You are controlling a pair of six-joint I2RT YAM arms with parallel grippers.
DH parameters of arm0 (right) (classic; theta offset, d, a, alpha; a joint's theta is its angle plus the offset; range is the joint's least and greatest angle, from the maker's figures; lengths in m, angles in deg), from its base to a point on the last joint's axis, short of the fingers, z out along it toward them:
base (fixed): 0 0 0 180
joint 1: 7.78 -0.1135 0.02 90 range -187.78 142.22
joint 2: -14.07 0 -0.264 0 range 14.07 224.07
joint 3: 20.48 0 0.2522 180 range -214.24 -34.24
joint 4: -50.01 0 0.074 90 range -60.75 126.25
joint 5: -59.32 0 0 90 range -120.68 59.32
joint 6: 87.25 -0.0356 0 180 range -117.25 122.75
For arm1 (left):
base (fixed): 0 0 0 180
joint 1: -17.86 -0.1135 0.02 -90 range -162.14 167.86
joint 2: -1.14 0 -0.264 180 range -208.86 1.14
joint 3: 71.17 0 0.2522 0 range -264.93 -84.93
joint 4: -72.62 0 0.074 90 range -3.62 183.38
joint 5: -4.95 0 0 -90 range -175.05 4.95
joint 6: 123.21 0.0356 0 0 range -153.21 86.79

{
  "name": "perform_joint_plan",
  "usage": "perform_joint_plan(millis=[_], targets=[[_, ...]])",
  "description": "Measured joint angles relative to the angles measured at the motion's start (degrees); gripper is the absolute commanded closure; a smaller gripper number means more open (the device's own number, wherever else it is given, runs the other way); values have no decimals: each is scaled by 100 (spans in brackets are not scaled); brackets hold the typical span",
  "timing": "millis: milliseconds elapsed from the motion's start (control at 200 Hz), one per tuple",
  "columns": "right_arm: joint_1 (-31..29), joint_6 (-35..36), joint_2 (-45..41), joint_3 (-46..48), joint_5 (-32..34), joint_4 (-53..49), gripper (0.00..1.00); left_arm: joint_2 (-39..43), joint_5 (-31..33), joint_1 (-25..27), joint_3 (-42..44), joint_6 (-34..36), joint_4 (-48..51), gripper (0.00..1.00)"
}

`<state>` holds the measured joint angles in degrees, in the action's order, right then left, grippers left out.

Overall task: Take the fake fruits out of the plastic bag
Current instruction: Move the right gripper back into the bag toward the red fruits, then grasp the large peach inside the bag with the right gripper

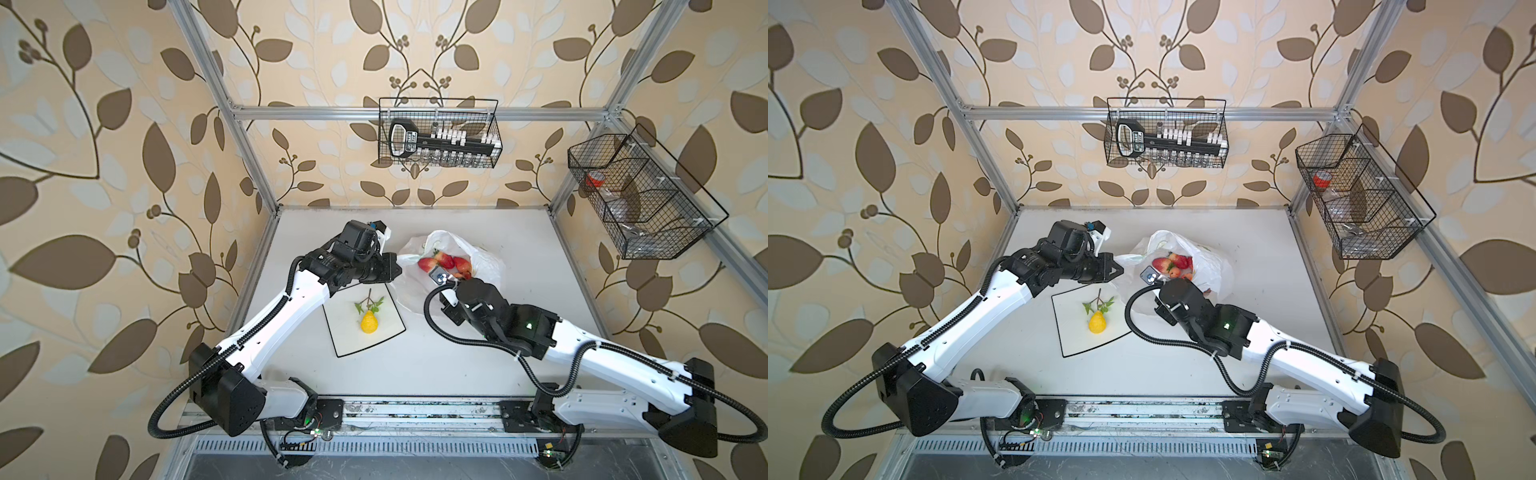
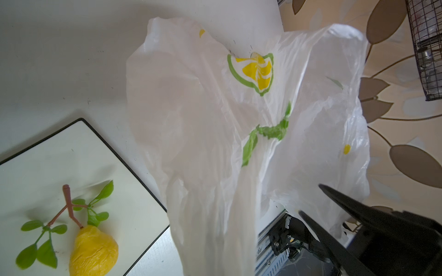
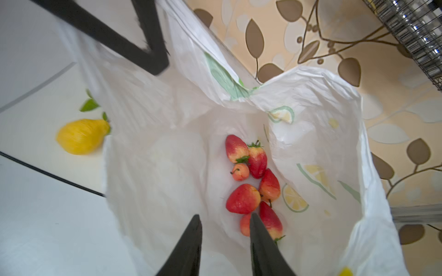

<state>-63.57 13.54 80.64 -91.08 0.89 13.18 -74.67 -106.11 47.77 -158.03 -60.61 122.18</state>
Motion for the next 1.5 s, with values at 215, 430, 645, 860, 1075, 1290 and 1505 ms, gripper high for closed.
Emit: perform_joint_plan(millis=[215,430,645,860,1075,1290,1505], targets=[[527,739,1045,-210,-26,15,65,107,-9,0,33,-87,-7,100],[691,835,1716,-216,-66,94,66,214,-52,0,98,-157,-2,100],[1067,122,2229,-247,26,44,66,339,-107,0,136,-205,-7,100],[1412,-1335,2653,-599,330,-560,60,398,-120,0,219,-271,-28,100],[1585,-2688,2721,-734,179,-787,49,400,-149,20,304,-317,-94,100],[1860,-3759,2953,-734,-179,-697,43,472,-101,317,544,-457,-142,100],[2050,-4291,3150,-748,-367,-398,38,680,-39,599,855,-627,-155,100]])
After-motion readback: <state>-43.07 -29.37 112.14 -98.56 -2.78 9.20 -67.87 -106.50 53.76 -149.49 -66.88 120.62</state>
